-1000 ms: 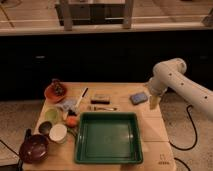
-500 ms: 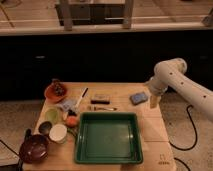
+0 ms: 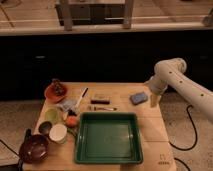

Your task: Place sponge in tray

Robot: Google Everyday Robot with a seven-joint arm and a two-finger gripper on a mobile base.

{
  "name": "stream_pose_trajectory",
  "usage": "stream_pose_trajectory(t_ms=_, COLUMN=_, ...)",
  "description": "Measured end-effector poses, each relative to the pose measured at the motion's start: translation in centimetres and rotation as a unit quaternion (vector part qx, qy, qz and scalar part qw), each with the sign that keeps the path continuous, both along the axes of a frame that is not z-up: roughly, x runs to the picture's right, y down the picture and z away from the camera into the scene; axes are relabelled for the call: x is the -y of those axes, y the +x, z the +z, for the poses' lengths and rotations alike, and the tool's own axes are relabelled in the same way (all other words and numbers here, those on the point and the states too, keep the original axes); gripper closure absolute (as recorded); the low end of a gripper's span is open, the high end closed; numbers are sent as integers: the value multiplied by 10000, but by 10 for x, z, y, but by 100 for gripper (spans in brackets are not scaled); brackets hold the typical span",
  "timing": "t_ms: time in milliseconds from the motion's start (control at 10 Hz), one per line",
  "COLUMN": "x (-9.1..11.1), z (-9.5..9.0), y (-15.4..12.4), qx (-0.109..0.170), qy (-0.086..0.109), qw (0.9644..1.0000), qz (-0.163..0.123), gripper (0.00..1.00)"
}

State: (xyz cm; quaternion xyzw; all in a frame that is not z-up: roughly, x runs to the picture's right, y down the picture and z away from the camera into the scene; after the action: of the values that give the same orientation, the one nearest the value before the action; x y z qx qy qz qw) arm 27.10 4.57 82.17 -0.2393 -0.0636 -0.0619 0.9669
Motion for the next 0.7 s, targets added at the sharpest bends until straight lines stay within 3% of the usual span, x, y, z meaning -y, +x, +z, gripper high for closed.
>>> stream_pose_trajectory(t_ms=700, x=-2, z=20, y=5, qx=78, qy=-109, qw=9999, qz=-19, gripper=20)
